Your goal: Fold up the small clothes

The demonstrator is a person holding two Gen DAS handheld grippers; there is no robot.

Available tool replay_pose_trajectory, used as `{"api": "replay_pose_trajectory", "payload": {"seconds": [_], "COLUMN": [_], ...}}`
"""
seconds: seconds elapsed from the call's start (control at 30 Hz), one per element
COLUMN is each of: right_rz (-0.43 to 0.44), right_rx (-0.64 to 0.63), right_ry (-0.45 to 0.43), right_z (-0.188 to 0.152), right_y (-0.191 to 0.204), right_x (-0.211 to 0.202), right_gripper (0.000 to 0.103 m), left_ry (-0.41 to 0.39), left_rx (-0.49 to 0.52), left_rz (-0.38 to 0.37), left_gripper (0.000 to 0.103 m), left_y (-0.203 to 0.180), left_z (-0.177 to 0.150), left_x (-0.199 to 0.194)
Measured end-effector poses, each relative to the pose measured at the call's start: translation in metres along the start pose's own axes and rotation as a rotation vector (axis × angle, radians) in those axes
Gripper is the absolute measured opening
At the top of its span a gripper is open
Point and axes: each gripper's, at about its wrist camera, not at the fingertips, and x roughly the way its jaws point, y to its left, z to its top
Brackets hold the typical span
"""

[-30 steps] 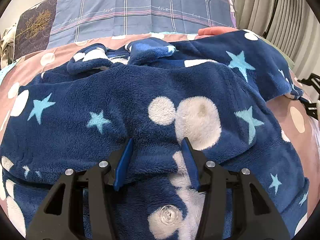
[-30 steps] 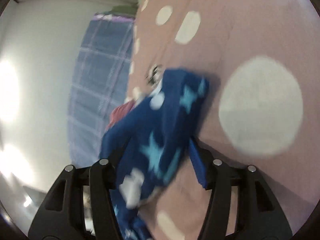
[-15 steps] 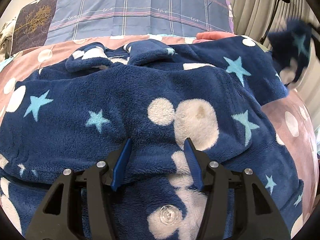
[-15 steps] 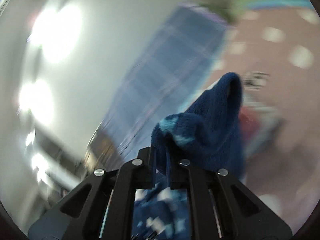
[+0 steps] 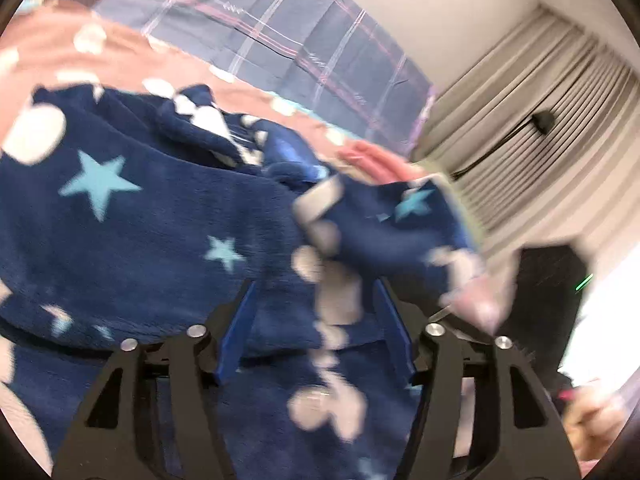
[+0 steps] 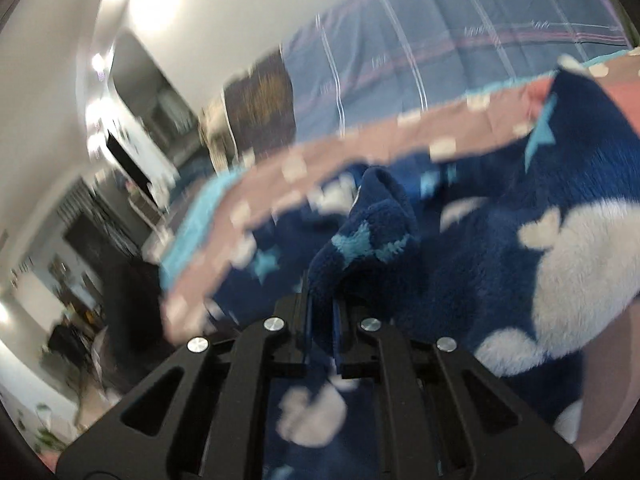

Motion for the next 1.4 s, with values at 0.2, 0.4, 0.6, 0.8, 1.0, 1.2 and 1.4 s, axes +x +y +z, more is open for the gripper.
{"api": "replay_pose_trajectory", "payload": {"seconds": [0.2,0.4,0.6,0.8,1.0,1.2,1.4], "right_rz": [-0.058,-0.064,-0.041,-0.031,-0.043,-0.130,-0.229], "right_rx": [-0.136,-0.205,-0.209,-0.215,-0.218,-0.160,-0.101], "right_ry": [0.084,0.087,0.125,0.147,0.067,0.023,0.052], "right_z": [-0.036,-0.032,-0.034,-0.042,-0.030,-0.018,-0.023], "right_y": [0.017,0.026,0.029,0.033,0.025,-0.012,-0.038], "right_x": [0.014,0.012,0.021,0.027,-0.013,-0.048,-0.044], "right_gripper": [0.018,0.045,0.045,0.045,0.047,0.048,0.049], "left_ry": [0.082,0.074,0.085,0.129,-0.011,-0.136,-0.233], "left_rx": [-0.073,-0.143,-0.172,-0.092,0.032,0.167,0.212], "left_rz": [-0.021,-0.054,-0.083,0.024,-0.018,0.004,0.129], "left_gripper": [0.063,0.063,0.063,0.008,0.008,0.008,0.008], "left_y": [-0.002,0.009,0.010,-0.003,-0.044,-0.079,-0.072], "left_z": [0.004,0.008,0.011,0.011,0.040,0.073,0.103], "left_x": [0.029,0.034,0.035,0.057,0.015,-0.050,-0.098]}}
